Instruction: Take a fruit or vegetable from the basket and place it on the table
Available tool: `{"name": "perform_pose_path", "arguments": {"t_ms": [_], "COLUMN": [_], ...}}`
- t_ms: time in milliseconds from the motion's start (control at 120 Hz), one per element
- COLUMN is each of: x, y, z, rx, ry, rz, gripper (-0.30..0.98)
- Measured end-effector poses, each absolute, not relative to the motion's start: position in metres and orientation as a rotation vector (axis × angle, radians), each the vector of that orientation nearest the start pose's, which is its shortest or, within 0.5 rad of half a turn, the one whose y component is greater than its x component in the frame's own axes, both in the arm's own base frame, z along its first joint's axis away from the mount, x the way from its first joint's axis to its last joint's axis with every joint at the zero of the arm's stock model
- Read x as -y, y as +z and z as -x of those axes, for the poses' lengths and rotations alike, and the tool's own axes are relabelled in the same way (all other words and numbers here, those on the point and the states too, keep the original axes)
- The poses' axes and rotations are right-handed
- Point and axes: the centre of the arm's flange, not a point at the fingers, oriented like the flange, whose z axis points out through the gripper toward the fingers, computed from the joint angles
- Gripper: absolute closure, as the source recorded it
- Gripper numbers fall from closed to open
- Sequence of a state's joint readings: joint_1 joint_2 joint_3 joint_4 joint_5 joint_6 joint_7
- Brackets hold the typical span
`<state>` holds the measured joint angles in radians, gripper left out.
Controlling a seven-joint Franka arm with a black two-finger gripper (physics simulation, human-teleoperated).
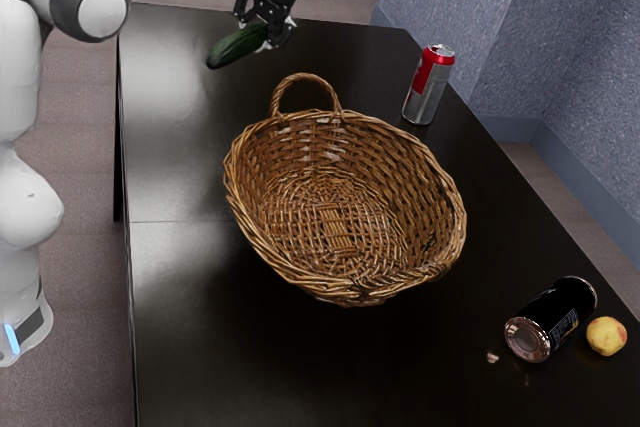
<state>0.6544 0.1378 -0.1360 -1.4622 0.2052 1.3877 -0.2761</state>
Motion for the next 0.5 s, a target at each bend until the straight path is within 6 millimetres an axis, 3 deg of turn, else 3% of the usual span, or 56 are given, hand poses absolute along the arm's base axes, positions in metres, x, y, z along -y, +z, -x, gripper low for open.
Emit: {"name": "perform_pose_path", "arguments": {"t_ms": [117,225,367,433,500], "x": [-0.32,-0.322,-0.318,-0.296,-0.239], "y": [0.581,0.581,0.585,0.609,0.669], "z": [-0.484,-0.485,-0.488,-0.489,-0.487], "rx": [1.093,1.022,0.931,0.857,0.733], "ry": [0.324,0.307,0.288,0.236,0.116], "rz": [2.76,2.795,2.83,2.841,2.841], "gripper": [0.47,0.22,0.08,0.05,0.03]}}
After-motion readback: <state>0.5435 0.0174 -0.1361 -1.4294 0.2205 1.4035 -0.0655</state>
